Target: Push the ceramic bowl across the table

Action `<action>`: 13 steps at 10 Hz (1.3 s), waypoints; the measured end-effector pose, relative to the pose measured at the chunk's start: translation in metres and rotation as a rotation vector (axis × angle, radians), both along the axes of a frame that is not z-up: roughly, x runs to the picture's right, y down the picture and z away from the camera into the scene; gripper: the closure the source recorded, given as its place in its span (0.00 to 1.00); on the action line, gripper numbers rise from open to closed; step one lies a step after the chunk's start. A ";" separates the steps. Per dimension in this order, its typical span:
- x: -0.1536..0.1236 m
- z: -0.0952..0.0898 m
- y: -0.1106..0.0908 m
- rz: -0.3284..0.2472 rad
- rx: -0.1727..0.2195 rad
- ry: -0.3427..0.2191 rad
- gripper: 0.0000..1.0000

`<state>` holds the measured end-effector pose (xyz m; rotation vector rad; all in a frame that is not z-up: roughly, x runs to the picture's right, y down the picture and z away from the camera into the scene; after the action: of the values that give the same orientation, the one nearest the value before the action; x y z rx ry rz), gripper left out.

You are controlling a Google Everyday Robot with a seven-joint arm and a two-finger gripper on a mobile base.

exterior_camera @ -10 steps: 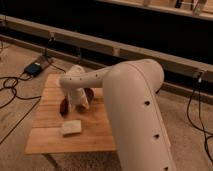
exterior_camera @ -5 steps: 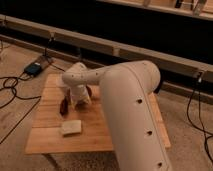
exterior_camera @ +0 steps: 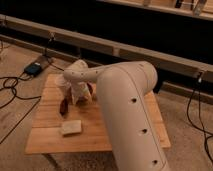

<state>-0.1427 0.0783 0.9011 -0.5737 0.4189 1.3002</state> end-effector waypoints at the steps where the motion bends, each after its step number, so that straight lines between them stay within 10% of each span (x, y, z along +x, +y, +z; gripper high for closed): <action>1: 0.001 0.002 -0.004 0.002 0.005 0.003 0.35; 13: 0.020 0.013 -0.058 0.019 0.079 0.026 0.35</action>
<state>-0.1225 0.0208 0.9141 -0.4958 0.3821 1.3379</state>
